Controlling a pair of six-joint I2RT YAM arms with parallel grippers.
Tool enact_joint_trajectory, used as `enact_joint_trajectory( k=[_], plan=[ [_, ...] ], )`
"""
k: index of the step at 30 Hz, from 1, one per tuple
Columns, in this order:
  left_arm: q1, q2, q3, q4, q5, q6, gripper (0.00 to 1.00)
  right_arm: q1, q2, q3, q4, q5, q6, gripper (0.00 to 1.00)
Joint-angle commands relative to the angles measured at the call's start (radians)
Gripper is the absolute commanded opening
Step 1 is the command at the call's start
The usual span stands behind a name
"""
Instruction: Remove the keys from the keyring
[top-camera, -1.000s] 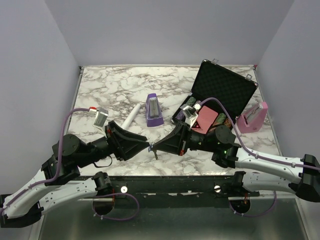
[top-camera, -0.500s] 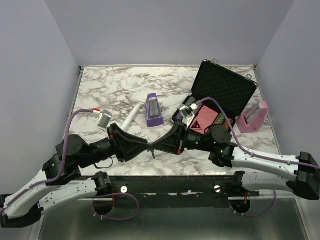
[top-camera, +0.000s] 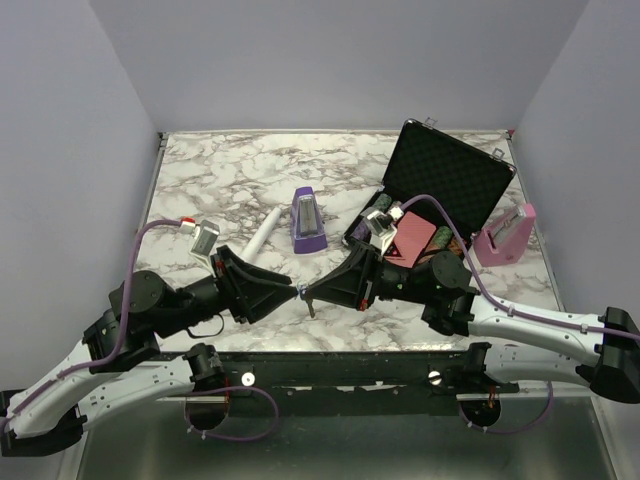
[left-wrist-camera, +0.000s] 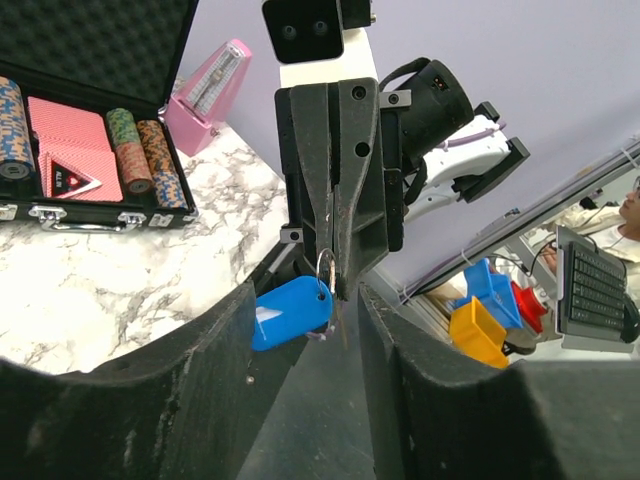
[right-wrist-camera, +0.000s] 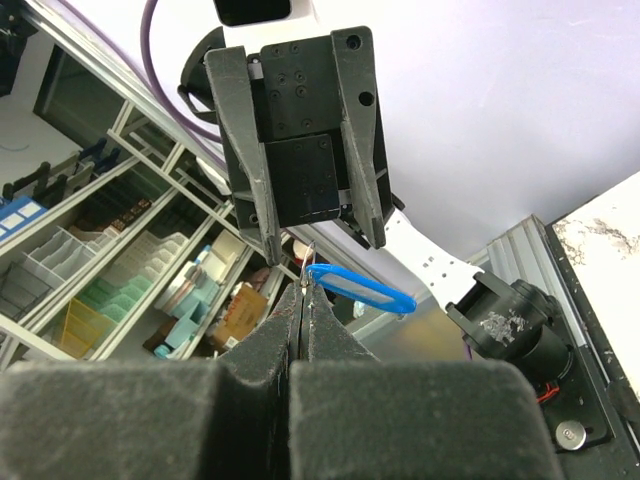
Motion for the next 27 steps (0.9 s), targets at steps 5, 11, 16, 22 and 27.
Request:
enact_joint_trajectory(
  k=[5, 11, 16, 22, 27],
  plan=[
    [-0.003, 0.02, -0.013, 0.034, 0.036, -0.011, 0.45, 0.007, -0.002, -0.013, 0.045, -0.009, 0.005, 0.01],
    [-0.001, 0.04, -0.001, 0.034, 0.045, -0.005, 0.4, 0.008, 0.002, -0.015, 0.045, -0.015, 0.005, 0.01],
    [-0.001, 0.039, 0.013, 0.04, 0.039, -0.003, 0.36, 0.007, 0.0, -0.023, 0.046, -0.015, 0.004, 0.01],
    [-0.003, 0.04, 0.027, 0.036, 0.037, -0.009, 0.33, 0.007, -0.003, -0.027, 0.042, -0.011, 0.001, 0.01],
    [-0.003, 0.048, 0.04, 0.031, 0.049, -0.012, 0.32, 0.008, -0.005, -0.023, 0.042, -0.014, -0.001, 0.01]
  ],
)
